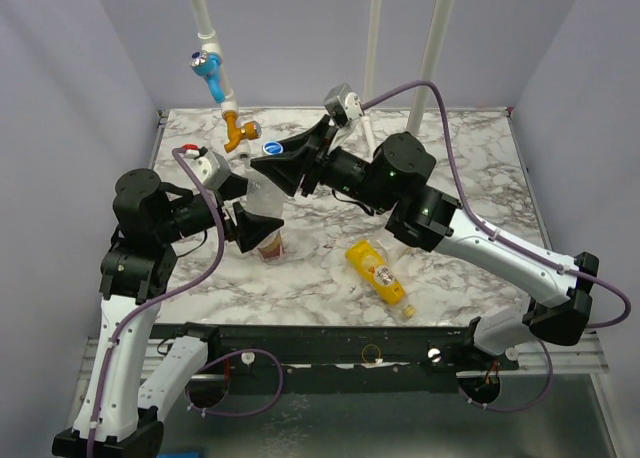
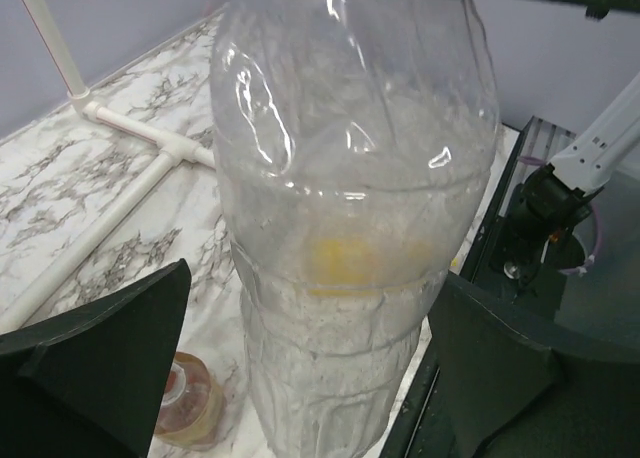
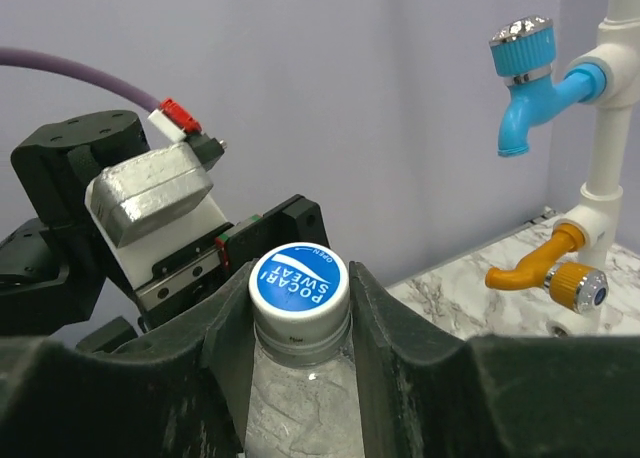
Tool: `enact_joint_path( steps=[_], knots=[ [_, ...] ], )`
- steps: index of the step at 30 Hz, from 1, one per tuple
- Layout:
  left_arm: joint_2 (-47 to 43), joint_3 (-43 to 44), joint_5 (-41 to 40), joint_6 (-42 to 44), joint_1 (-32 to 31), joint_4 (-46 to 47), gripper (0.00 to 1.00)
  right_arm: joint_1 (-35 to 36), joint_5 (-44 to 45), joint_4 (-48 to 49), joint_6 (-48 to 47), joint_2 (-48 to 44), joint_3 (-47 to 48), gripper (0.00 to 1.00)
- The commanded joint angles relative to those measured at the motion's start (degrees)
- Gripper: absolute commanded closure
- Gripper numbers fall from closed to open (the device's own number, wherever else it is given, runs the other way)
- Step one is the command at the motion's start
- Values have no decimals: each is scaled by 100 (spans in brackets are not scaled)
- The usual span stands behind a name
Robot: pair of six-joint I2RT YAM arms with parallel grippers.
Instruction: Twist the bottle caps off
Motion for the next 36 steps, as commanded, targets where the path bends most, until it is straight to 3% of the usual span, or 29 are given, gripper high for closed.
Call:
enact_joint_path(
  steps=[1,6,10,12,18,24,29,36],
  knots=[
    [-118,-146,104,-971,18,894,1,-10,68,1552,380,-385,-649,76],
    [-99,-245,120,-1412,22,1293,2,-10,47,2149,626,-420,-1039,78],
    [-73,-241,280,-1609,22,1425,9,-5,68,2158,640,-342,-1042,79],
    [-74,-237,291,-1618,22,1439,17,-10,66,2193,644,-328,-1070,79],
    [-48,-237,280,-1679,15,1527,56,-5,74,2167,639,-291,-1114,78],
    [-77,-261,148,-1613,21,1550,68,-12,491,1864,496,-409,-948,46],
    [-132,-381,-109,-1340,22,1549,86,-12,902,777,416,-246,6,37],
    [-201,-487,-458,-932,16,1523,100,-12,782,-510,481,259,1044,34]
  ],
)
